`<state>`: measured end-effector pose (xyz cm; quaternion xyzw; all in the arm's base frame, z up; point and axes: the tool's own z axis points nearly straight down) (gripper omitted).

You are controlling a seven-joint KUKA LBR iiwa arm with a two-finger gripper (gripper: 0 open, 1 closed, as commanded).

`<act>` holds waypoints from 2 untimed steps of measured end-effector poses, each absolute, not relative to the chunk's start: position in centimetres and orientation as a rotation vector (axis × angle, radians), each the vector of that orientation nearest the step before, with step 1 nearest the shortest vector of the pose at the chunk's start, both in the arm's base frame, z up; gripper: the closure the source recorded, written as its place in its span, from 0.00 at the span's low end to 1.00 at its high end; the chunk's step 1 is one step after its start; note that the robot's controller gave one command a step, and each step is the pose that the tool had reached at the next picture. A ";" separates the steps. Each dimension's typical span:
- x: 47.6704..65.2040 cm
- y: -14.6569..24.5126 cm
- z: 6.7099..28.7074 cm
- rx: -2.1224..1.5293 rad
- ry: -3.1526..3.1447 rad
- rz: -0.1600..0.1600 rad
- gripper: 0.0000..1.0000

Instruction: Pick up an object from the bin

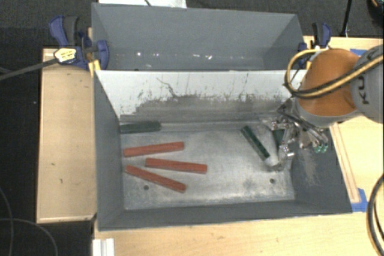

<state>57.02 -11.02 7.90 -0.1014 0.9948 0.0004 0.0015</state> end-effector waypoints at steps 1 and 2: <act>59.1 -8.7 7.0 -0.286 3.122 0.001 0.00; 58.0 -11.7 7.1 -0.152 3.134 0.000 0.00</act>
Offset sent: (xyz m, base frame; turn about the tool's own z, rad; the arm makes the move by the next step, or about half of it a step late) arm 0.0185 0.0212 -0.0090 0.0218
